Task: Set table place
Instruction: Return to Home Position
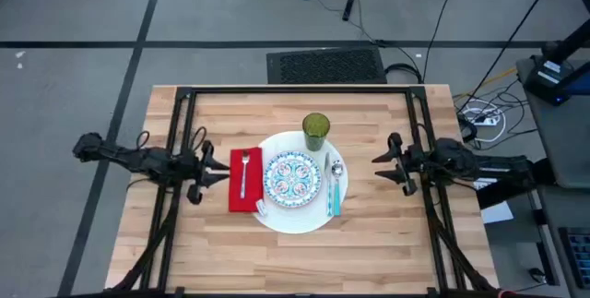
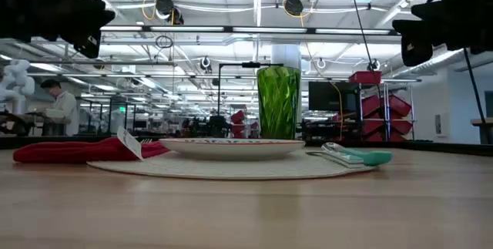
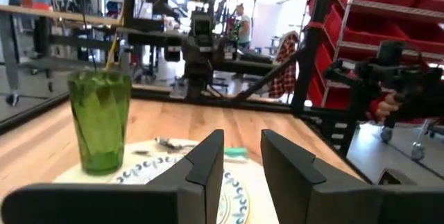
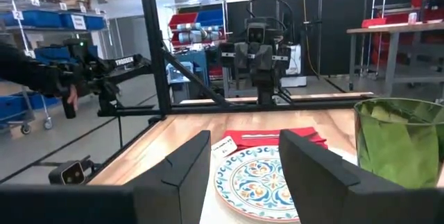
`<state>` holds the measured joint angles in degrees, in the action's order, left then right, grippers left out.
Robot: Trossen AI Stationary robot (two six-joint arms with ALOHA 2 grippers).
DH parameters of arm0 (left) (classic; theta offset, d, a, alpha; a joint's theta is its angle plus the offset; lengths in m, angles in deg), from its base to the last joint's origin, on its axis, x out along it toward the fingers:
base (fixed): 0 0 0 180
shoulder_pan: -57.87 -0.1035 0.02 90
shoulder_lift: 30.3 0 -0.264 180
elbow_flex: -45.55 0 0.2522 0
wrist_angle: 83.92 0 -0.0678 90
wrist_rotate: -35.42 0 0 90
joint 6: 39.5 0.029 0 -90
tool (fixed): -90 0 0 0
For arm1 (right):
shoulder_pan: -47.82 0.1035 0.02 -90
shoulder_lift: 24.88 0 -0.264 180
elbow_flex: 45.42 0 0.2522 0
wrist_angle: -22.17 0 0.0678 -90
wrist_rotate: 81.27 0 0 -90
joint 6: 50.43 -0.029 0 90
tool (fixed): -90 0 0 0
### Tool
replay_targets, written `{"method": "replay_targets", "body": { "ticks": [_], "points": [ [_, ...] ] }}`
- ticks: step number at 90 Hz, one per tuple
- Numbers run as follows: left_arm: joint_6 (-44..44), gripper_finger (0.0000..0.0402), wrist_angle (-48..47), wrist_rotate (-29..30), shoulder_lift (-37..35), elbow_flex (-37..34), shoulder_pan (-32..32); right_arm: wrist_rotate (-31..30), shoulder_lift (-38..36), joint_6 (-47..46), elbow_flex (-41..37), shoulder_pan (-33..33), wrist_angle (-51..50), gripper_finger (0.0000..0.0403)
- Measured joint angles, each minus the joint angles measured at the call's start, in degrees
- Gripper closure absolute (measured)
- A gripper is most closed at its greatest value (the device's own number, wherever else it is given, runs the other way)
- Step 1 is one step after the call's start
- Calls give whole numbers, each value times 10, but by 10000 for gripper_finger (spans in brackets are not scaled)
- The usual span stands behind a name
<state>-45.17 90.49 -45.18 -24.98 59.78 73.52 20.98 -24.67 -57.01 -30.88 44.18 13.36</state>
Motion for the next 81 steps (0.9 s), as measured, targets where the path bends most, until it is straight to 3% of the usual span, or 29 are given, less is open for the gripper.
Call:
{"method": "replay_targets", "body": {
  "ticks": [81],
  "points": [
    [1, 319, -51, -2, 1, 0, -21, -2, 0, -37, 0, 0, -24, 245]
  ]
}}
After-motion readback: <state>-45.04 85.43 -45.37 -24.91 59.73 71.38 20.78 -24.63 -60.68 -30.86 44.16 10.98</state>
